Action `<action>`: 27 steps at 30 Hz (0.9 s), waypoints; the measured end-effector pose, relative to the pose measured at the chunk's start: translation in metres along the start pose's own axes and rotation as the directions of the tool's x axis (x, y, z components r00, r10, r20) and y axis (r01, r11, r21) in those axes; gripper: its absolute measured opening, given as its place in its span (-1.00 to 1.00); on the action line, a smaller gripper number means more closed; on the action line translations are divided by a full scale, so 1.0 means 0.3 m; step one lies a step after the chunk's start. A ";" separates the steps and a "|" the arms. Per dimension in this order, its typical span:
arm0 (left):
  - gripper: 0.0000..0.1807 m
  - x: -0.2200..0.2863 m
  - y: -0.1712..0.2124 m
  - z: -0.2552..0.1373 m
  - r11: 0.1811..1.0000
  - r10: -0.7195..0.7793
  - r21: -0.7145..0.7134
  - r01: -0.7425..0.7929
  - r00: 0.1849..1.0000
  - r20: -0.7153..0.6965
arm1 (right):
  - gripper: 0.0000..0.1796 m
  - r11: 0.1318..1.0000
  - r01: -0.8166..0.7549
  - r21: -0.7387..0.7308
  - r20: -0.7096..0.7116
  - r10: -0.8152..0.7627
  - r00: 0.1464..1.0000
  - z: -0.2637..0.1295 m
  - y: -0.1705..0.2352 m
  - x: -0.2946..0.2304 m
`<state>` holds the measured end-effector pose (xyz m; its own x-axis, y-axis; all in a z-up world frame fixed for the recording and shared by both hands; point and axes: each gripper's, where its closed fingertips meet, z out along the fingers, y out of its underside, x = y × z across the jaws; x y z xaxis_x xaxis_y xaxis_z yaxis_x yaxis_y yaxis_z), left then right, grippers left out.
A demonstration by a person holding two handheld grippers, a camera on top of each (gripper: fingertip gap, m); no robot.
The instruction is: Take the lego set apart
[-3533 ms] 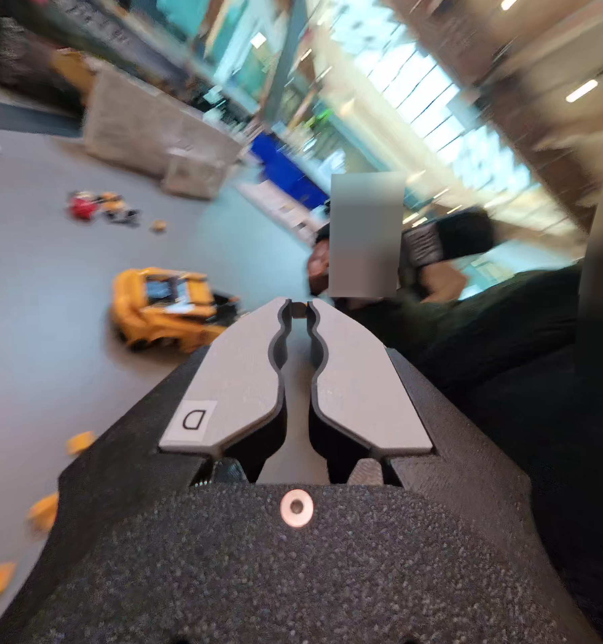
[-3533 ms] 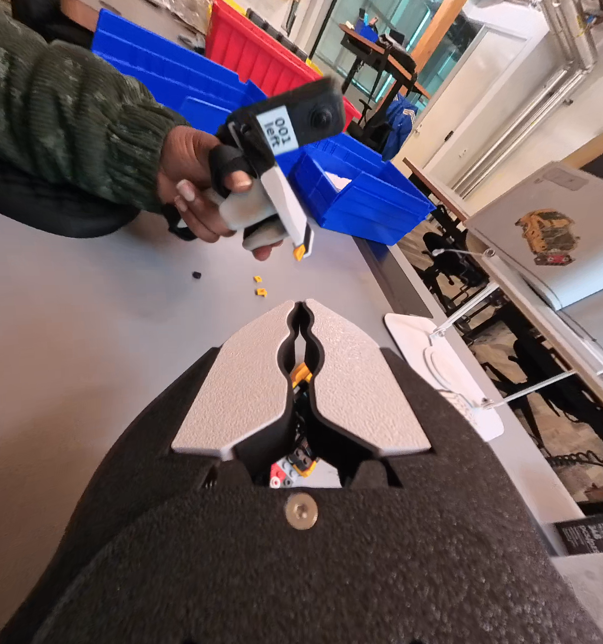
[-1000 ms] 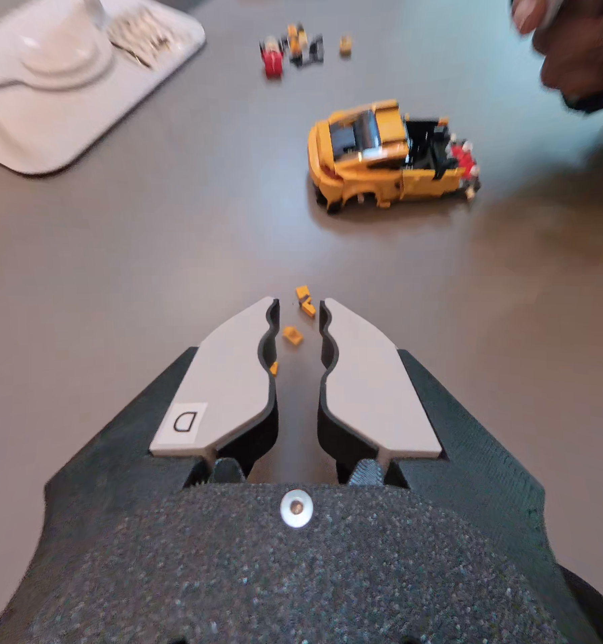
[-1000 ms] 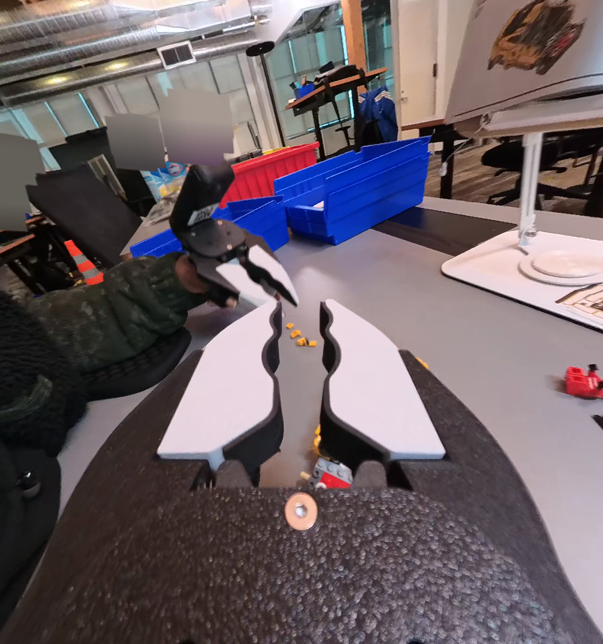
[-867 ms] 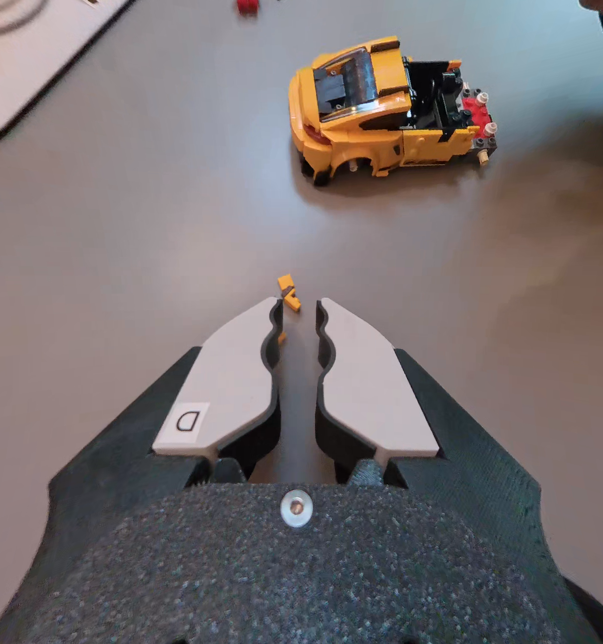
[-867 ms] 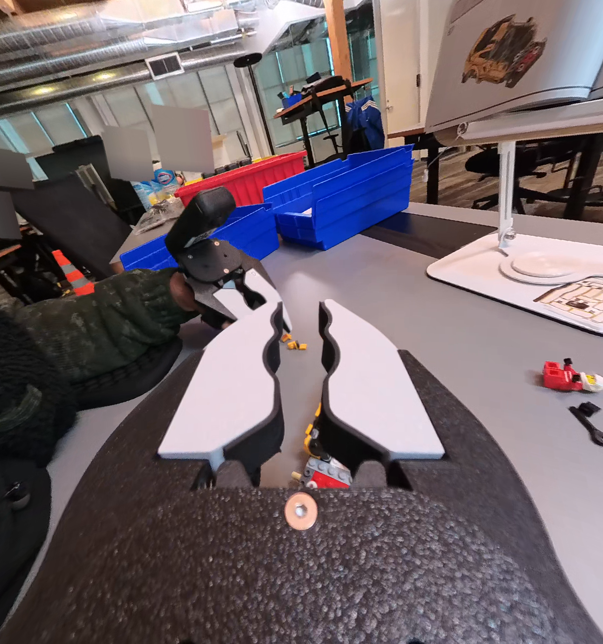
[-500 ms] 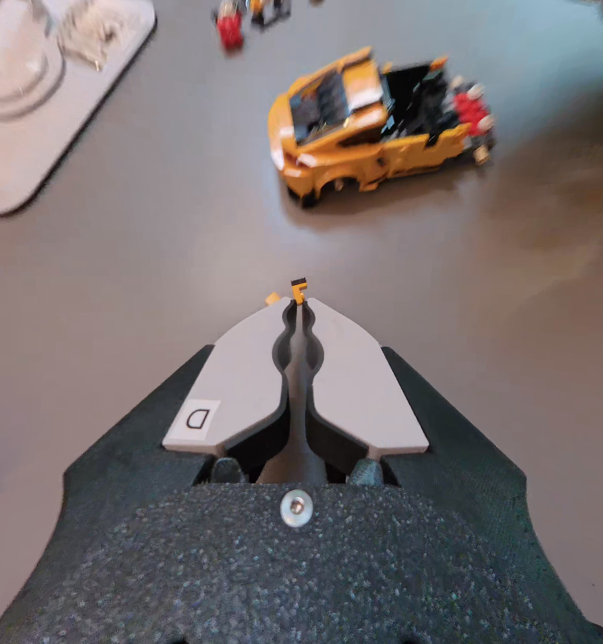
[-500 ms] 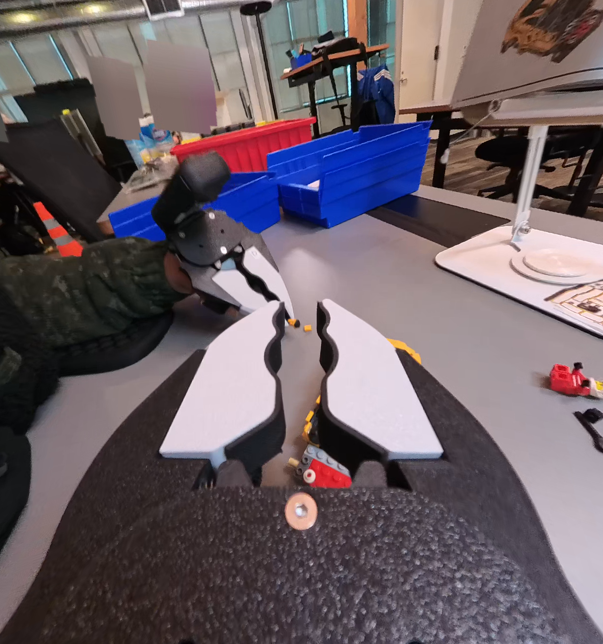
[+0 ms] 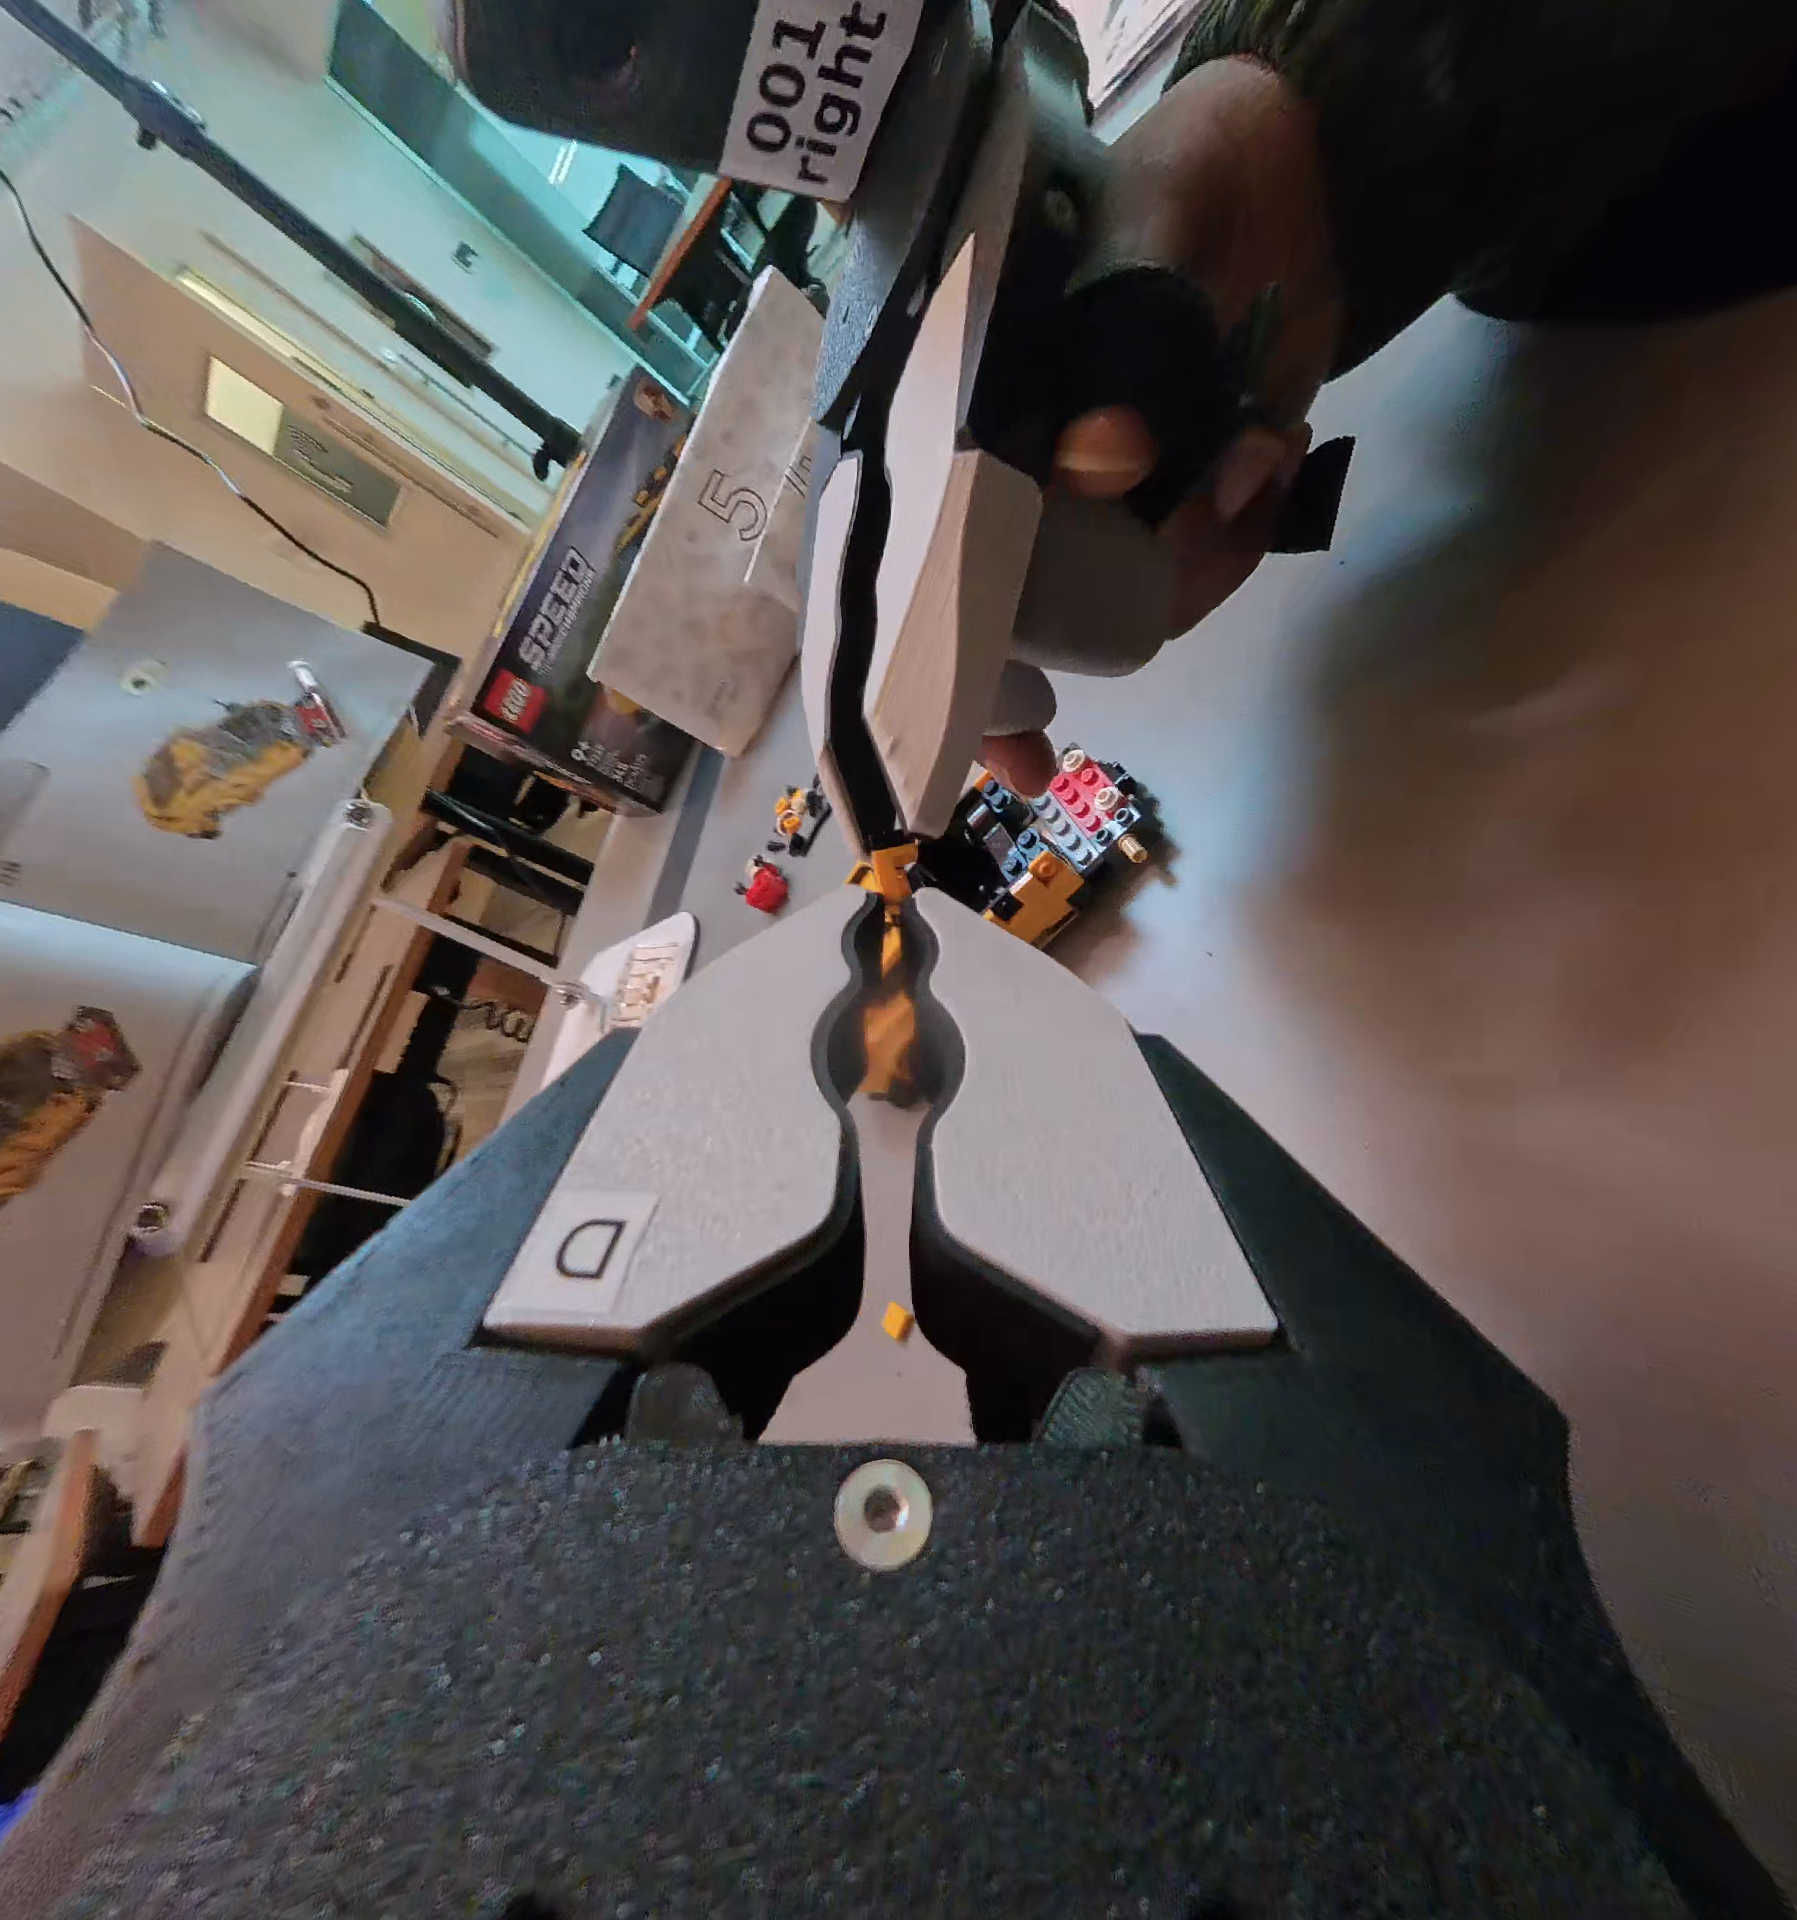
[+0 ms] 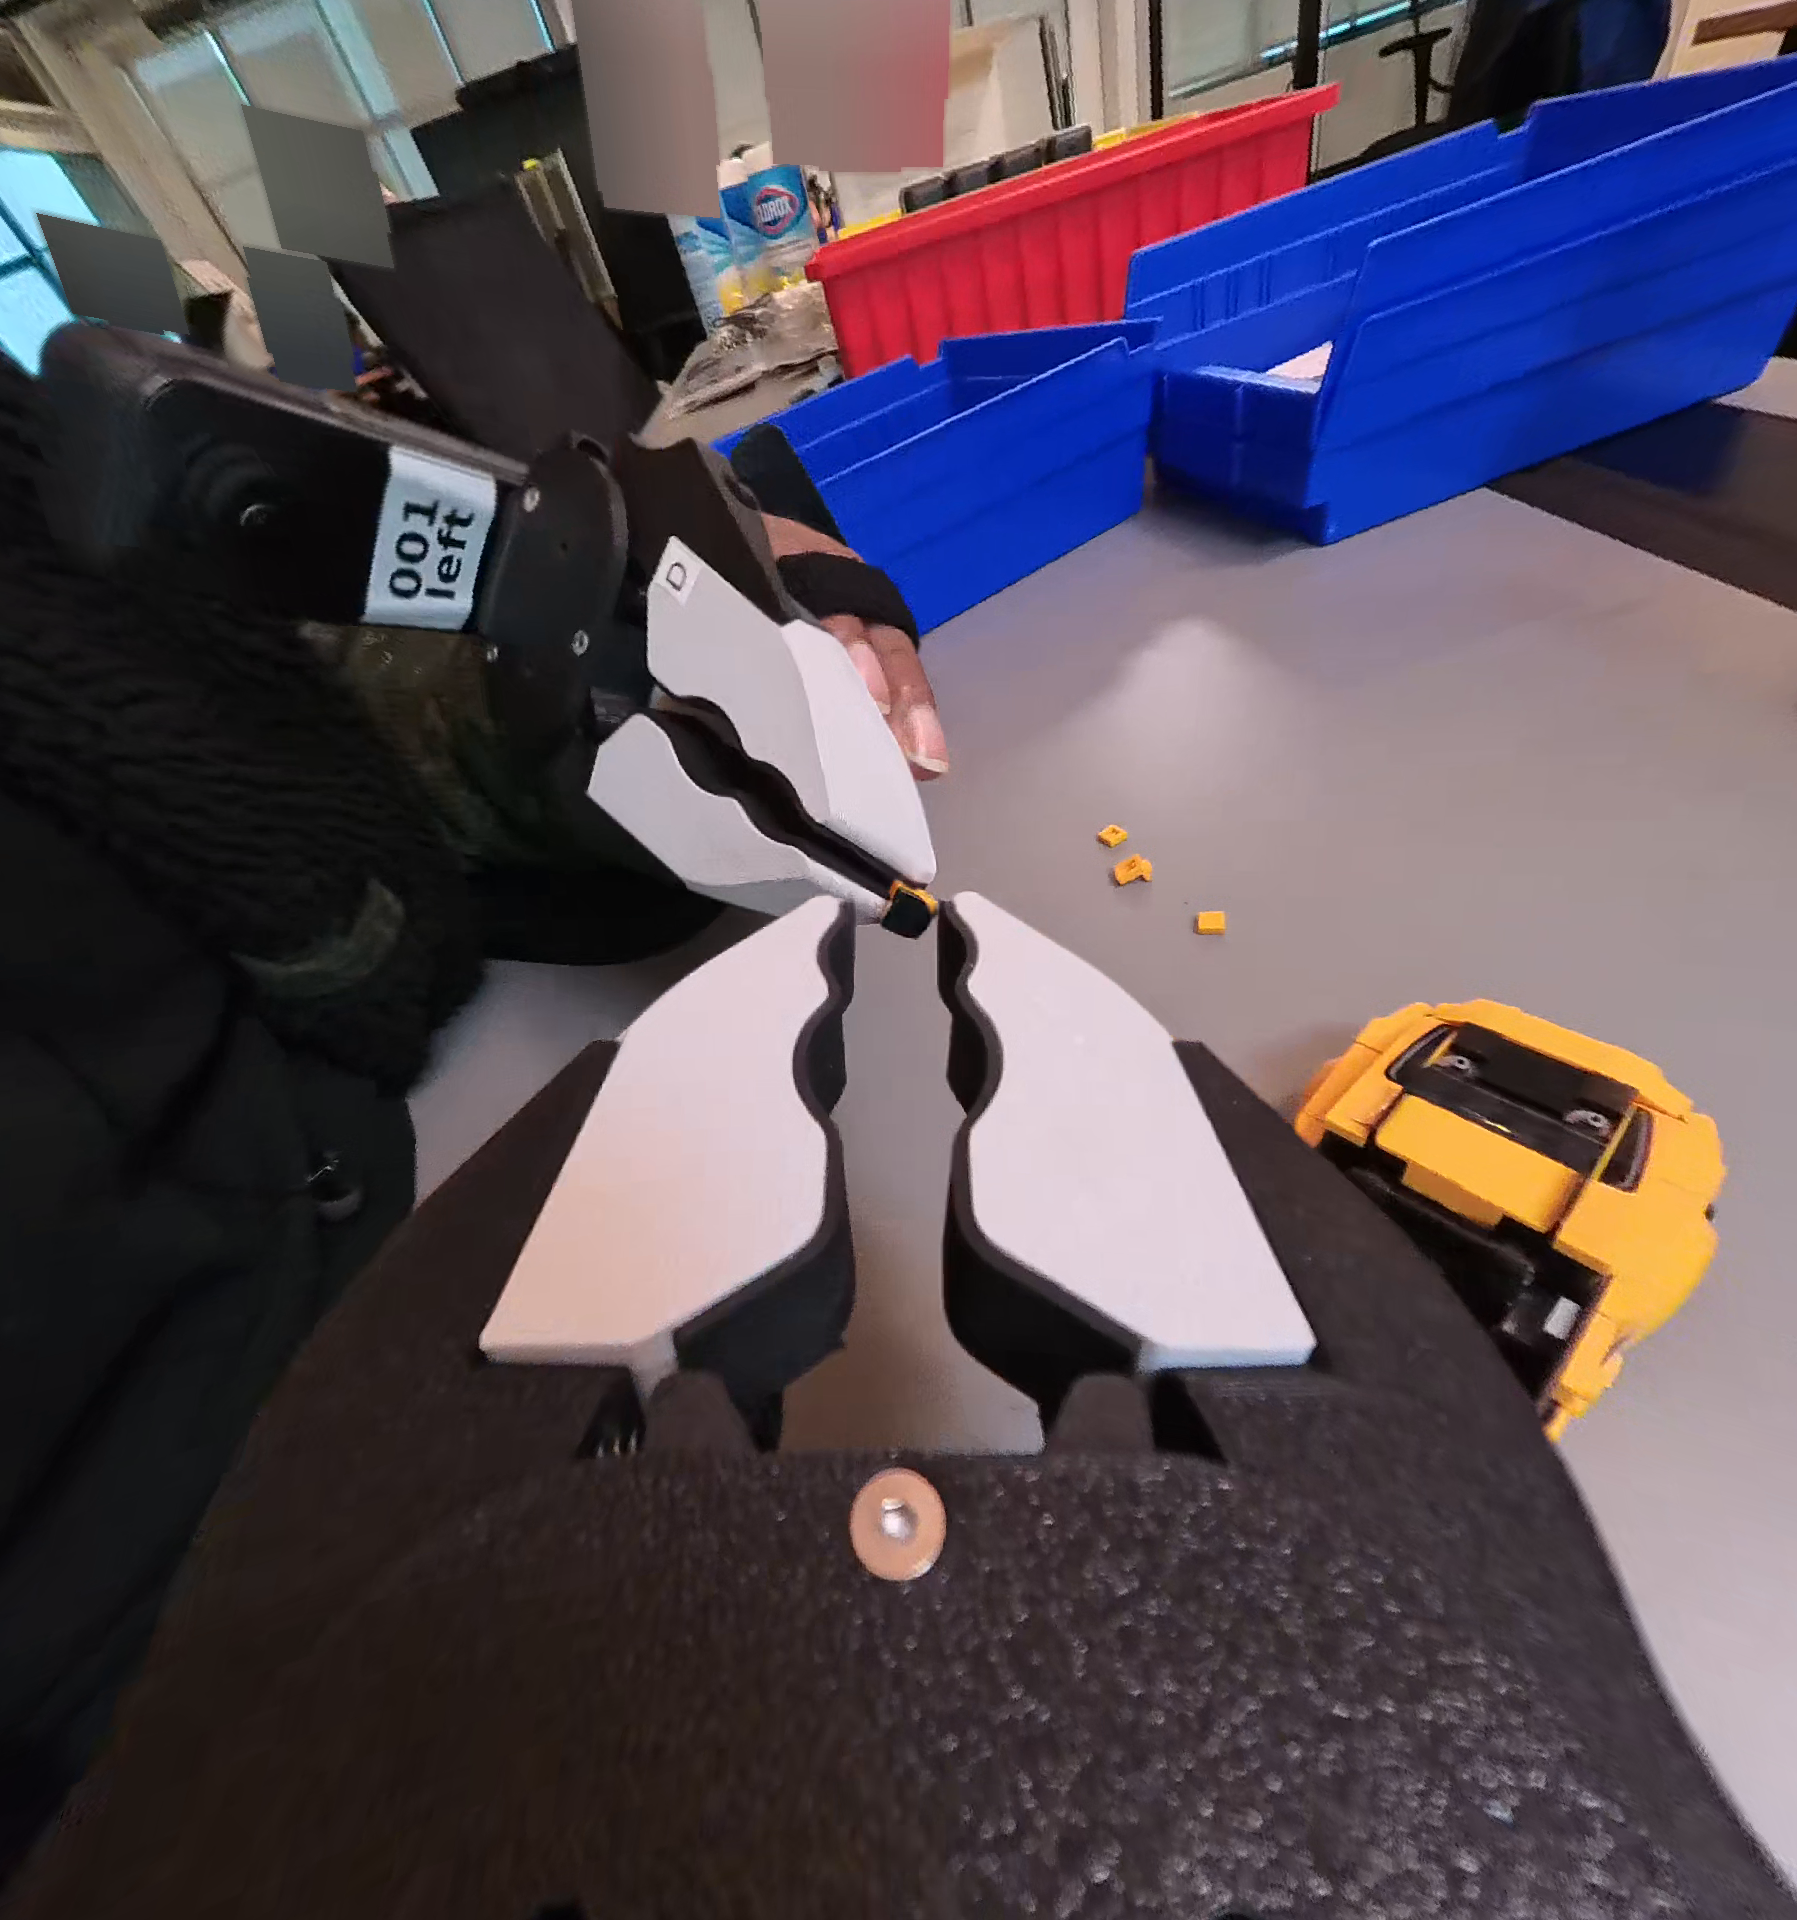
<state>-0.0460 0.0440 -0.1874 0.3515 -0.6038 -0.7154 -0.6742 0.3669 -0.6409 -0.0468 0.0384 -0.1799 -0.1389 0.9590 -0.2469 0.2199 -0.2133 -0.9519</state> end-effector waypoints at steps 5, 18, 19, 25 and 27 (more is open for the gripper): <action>-0.97 0.006 -0.007 0.006 0.997 0.081 -0.020 -0.080 0.996 0.034 | -0.90 1.000 -0.005 -0.022 -0.004 0.004 1.000 0.002 0.011 0.002; -0.97 0.020 0.000 0.005 0.998 0.058 -0.035 -0.058 0.998 0.000 | -0.90 0.999 0.014 -0.041 0.002 -0.014 1.000 0.002 0.025 0.002; -0.97 0.021 0.001 0.005 0.998 0.052 -0.034 -0.052 0.999 -0.003 | -0.91 0.999 0.014 -0.040 0.002 -0.014 1.000 0.003 0.026 0.003; -0.97 0.018 0.000 0.003 0.999 0.021 -0.029 -0.021 1.000 -0.018 | -0.91 0.998 0.052 -0.034 -0.002 -0.052 0.999 0.002 0.023 0.002; -0.97 0.019 -0.004 0.000 1.000 -0.004 -0.023 0.004 0.999 -0.033 | -0.91 0.997 0.069 -0.033 0.000 -0.069 0.998 0.001 0.022 -0.001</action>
<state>-0.0434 0.0401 -0.1907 0.3327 -0.6284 -0.7031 -0.6879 0.3482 -0.6368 -0.0455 0.0365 -0.1861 -0.1537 0.9715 -0.1803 0.2419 -0.1399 -0.9602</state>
